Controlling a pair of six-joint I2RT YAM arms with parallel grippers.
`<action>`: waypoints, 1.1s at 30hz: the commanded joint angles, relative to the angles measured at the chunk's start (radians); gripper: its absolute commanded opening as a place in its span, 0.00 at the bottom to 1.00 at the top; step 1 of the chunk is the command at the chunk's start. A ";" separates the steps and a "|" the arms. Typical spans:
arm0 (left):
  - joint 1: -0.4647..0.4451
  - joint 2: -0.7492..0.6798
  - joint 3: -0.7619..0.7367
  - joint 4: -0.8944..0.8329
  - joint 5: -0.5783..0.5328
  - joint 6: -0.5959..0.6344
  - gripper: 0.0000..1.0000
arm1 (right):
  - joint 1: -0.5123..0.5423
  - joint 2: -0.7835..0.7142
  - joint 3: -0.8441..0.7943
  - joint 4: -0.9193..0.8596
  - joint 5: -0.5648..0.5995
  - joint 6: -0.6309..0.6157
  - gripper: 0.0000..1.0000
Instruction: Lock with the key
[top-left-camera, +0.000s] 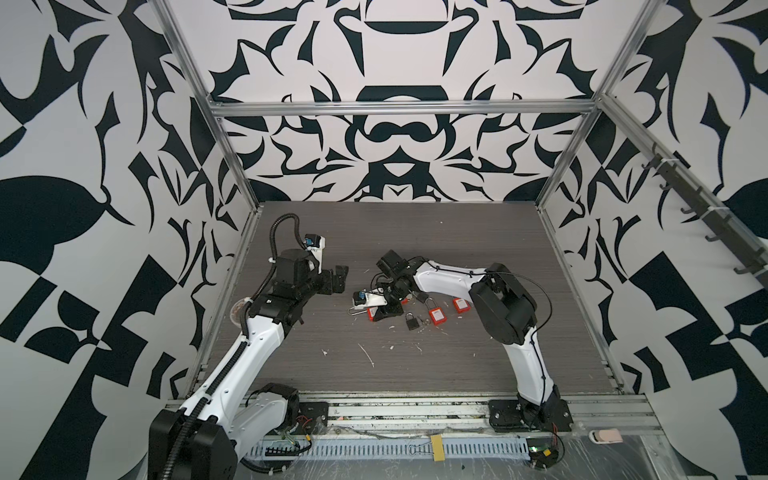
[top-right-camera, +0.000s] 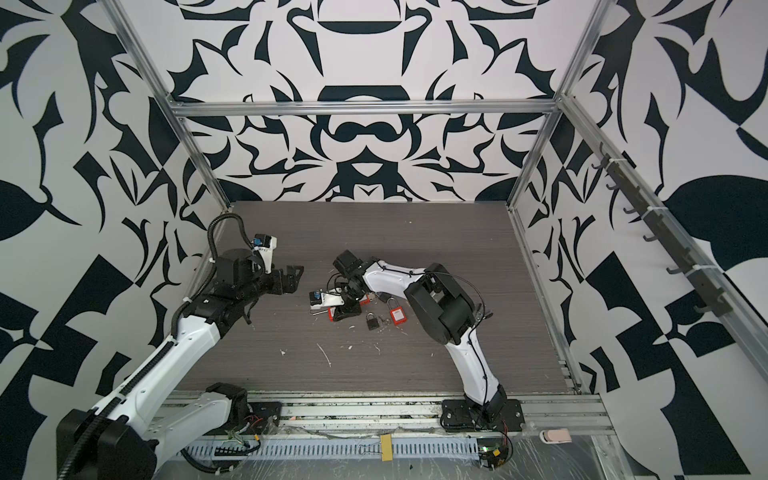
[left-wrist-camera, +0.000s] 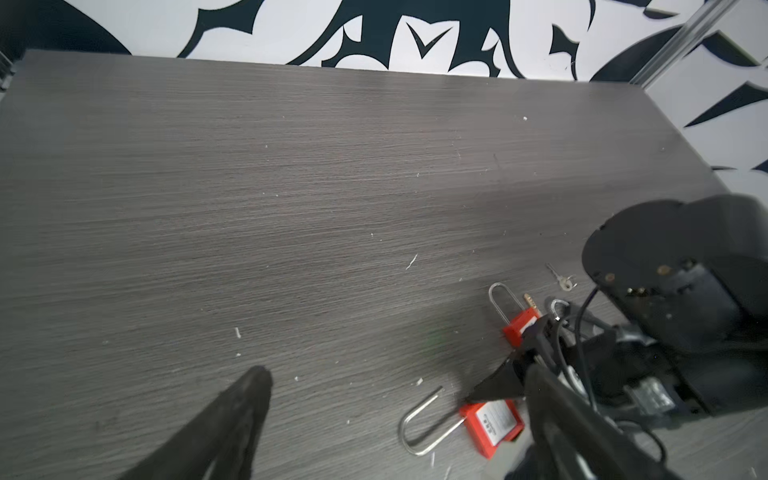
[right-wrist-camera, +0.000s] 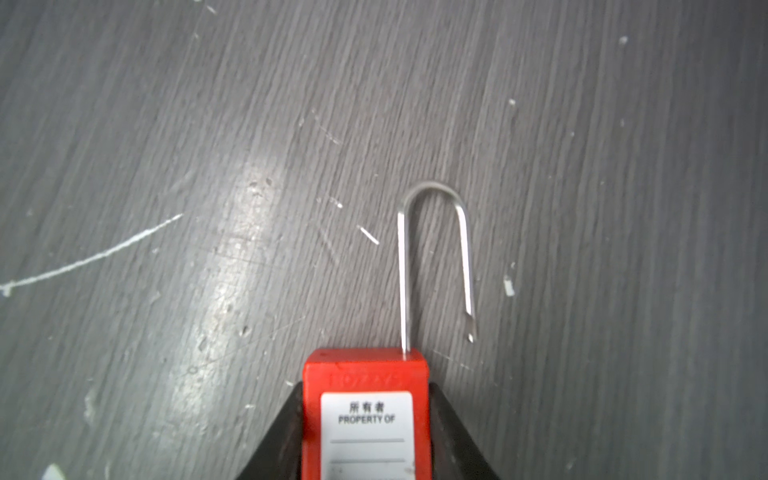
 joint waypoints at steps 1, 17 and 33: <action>0.011 0.004 0.066 -0.024 0.037 0.031 0.87 | 0.008 -0.117 -0.037 0.054 -0.026 0.014 0.24; 0.005 0.060 0.128 0.045 0.742 0.561 0.63 | -0.180 -0.628 -0.265 -0.062 -0.141 0.080 0.17; -0.216 0.336 0.326 -0.192 0.849 0.831 0.50 | -0.184 -0.925 -0.431 -0.079 0.005 0.164 0.17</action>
